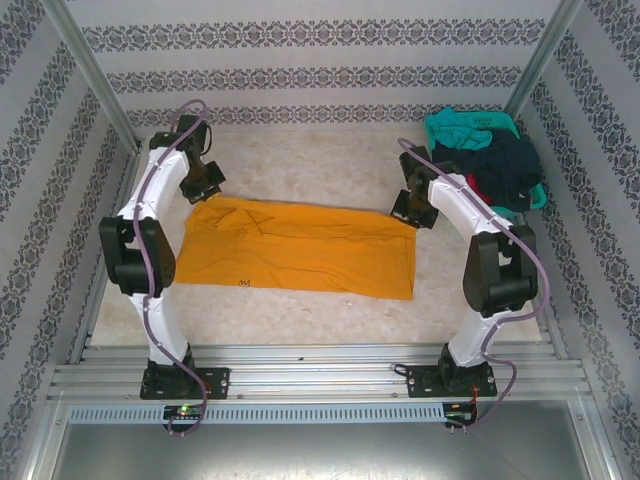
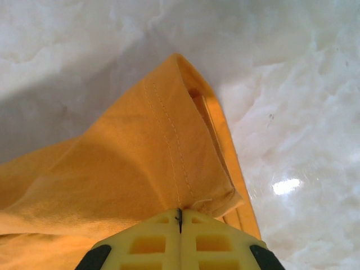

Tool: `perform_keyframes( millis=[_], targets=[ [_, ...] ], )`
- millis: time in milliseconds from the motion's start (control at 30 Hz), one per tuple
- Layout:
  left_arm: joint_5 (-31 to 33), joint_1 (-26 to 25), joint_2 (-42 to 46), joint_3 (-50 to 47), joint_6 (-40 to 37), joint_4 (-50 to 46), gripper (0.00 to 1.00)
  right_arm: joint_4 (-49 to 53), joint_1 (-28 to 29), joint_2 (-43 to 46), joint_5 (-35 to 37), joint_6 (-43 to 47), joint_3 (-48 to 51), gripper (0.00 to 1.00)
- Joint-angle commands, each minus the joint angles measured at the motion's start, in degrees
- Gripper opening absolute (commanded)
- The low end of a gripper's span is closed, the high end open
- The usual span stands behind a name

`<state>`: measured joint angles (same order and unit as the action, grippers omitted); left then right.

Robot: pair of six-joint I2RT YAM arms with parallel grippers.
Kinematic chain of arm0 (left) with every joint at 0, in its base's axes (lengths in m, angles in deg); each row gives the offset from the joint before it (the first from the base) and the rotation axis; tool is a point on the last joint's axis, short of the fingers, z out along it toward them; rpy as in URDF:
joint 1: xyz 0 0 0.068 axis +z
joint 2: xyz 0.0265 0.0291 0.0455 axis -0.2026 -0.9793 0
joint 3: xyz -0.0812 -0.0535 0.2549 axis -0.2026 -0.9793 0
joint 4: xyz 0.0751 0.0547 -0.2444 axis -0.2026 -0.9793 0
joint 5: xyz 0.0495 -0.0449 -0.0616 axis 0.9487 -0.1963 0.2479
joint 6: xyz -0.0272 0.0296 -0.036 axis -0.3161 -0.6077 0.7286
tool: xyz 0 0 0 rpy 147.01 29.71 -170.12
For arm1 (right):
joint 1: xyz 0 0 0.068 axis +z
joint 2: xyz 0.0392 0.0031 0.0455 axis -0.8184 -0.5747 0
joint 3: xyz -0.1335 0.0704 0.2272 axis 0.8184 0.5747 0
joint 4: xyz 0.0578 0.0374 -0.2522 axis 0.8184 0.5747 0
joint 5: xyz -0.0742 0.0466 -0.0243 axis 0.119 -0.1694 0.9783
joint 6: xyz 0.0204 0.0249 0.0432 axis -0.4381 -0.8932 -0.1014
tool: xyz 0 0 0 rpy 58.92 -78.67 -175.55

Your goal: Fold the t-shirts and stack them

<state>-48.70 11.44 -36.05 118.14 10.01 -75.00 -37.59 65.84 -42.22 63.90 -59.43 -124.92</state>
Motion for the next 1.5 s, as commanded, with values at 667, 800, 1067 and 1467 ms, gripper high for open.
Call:
perform_keyframes(
  millis=[667, 800, 1067, 1467],
  targets=[
    [1.8, 5.8, 24.5, -27.0, -1.3, 3.1, 0.00, -1.4, 4.2, 16.1, 1.0, -3.0, 16.5, 0.00],
    [1.0, 6.3, 25.9, -28.9, -1.7, 2.9, 0.00, -1.2, 5.3, 17.1, 0.6, -3.9, 17.8, 0.00],
    [1.4, 7.1, 28.6, -35.1, -2.2, 2.8, 0.00, 0.0, 7.6, 17.9, 0.3, -5.1, 20.1, 0.00],
    [1.1, 7.6, 30.4, -45.1, -0.6, 5.5, 0.00, -2.8, 8.3, 15.7, 0.2, -5.9, 24.6, 0.00]
  ],
)
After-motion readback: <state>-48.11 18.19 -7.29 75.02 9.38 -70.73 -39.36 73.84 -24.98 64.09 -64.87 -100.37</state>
